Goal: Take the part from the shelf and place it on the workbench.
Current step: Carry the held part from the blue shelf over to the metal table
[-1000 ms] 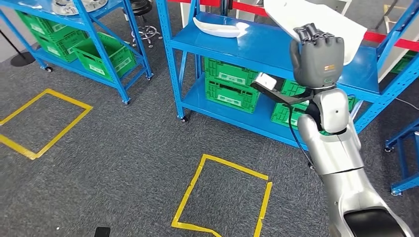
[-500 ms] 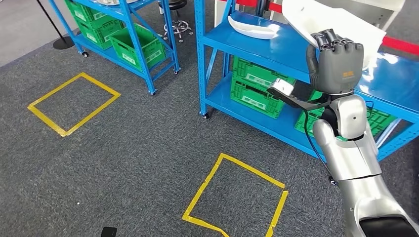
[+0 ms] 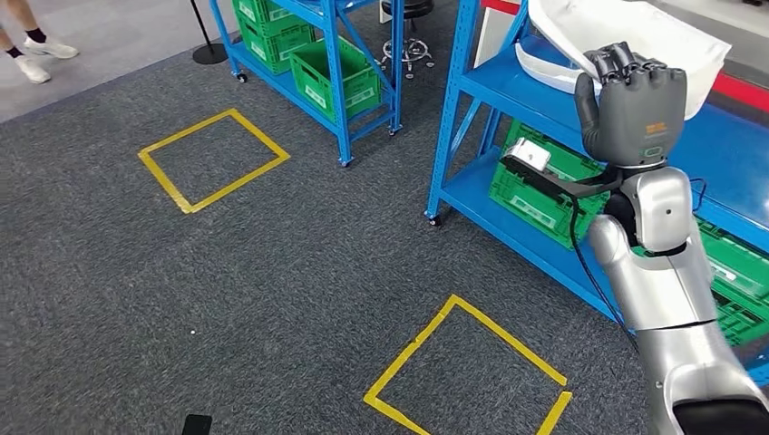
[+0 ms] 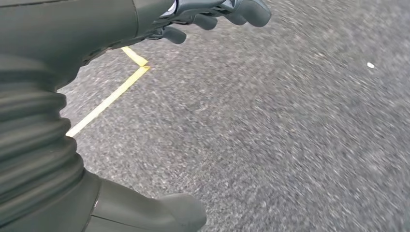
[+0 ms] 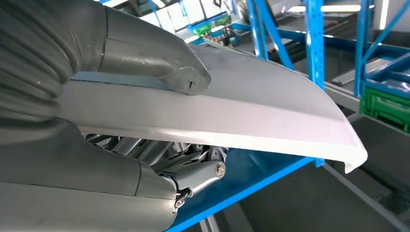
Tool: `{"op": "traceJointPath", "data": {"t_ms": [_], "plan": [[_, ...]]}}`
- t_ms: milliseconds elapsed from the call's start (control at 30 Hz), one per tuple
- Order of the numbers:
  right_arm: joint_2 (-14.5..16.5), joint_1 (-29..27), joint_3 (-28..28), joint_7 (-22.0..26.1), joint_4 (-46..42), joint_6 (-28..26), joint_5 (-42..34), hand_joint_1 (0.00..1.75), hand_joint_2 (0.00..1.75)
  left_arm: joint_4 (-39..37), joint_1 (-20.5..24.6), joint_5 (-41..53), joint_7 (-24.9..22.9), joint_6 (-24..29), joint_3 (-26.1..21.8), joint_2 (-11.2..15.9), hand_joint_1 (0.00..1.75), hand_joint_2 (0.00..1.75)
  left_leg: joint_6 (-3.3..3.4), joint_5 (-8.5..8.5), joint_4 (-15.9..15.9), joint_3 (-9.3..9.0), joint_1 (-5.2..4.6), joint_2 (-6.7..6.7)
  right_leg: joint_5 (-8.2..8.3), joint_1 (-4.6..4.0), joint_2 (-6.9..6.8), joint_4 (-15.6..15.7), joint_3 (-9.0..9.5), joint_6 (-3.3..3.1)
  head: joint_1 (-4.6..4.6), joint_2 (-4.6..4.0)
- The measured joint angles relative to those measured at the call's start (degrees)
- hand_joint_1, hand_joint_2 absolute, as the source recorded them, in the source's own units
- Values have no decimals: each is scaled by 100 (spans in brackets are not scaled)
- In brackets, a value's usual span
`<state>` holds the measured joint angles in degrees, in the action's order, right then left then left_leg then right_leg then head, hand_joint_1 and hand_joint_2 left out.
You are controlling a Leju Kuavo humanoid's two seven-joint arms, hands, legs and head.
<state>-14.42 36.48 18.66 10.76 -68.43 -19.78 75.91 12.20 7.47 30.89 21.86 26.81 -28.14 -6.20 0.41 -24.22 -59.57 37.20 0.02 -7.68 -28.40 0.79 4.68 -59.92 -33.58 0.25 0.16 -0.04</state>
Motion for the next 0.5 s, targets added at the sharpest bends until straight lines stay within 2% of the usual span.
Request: {"op": "traceJointPath", "data": {"t_ms": [67, 100, 133, 167, 200, 233, 267, 300, 333, 367, 433, 467, 500], "plan": [[57, 30, 5, -46, 2, -6, 44, 175, 175, -1, -30, -7, -1, -8, -1, 5, 0, 175, -89, 48, 35, 40, 13, -142, 12, -5, -98, 43, 27, -24, 1, 0], [98, 49, 8, -60, 2, -8, 61, 175, 175, -1, -47, -10, -1, -10, -1, 6, 0, 175, -119, 51, 31, 55, 7, -115, 30, 3, -172, 72, 47, -56, 0, 0], [141, 67, 10, -72, 2, -9, 78, 175, 175, -2, -53, -16, -1, -10, -1, 7, 0, 175, -146, 4, -39, 97, -9, 17, 48, 16, -254, 107, 73, -94, -18, 0], [176, 87, 13, -81, 2, -7, 96, 175, 175, -1, -48, -24, -1, -10, -1, 7, 0, 175, -167, -106, -225, 191, -26, 213, 61, 28, -341, 141, 99, -127, -31, 0], [207, 109, 14, -88, 3, -3, 113, 175, 175, -1, -40, -32, 1, -10, -1, 4, 0, 175, -185, -271, -538, 343, -28, 445, 63, 23, -430, 157, 115, -151, -47, 0], [238, 132, 15, -93, 7, 3, 131, 175, 175, -1, -32, -39, 7, -10, -1, 4, 0, 175, -210, -457, -935, 538, -20, 605, 59, 18, -516, 161, 120, -166, -64, 0], [270, 156, 19, -96, 15, 11, 150, 175, 175, -1, -34, -47, 16, -10, -1, 4, 0, 175, -234, -600, -1310, 721, -3, 680, 53, 14, -600, 161, 120, -170, -62, 0], [305, 178, 27, -97, 27, 19, 166, 175, 175, -2, -42, -53, 26, -10, -1, 4, 0, 175, -256, -659, -1544, 832, 17, 712, 48, 12, -680, 160, 121, -171, -64, 0], [344, 203, 39, -97, 41, 26, 183, 175, 175, -2, -51, -61, 35, -10, -1, 5, 0, 175, -273, -611, -1557, 828, 35, 730, 41, 12, -756, 159, 124, -166, -64, 0], [383, 230, 53, -95, 54, 29, 198, 175, 175, -1, -55, -71, 40, -10, -1, 8, 0, 175, -281, -467, -1316, 690, 46, 766, 32, 13, -831, 158, 132, -156, -64, 0], [451, 290, 76, -92, 68, 29, 217, 175, 175, 1, -46, -85, 47, -9, -1, 15, 0, 175, -268, -148, -476, 204, 29, 977, -5, -1, -976, 152, 161, -113, -64, 0], [474, 323, 83, -92, 73, 31, 223, 175, 175, 2, -41, -89, 51, -7, -1, 15, 0, 175, -234, -57, -143, 17, 13, 1062, -26, -14, -1040, 148, 175, -84, -56, 0], [496, 352, 93, -92, 80, 32, 229, 175, 175, 2, -39, -92, 55, -5, -1, 15, 0, 175, -197, -28, 38, -83, -6, 1109, -42, -31, -1095, 146, 188, -54, -47, 0]]}}
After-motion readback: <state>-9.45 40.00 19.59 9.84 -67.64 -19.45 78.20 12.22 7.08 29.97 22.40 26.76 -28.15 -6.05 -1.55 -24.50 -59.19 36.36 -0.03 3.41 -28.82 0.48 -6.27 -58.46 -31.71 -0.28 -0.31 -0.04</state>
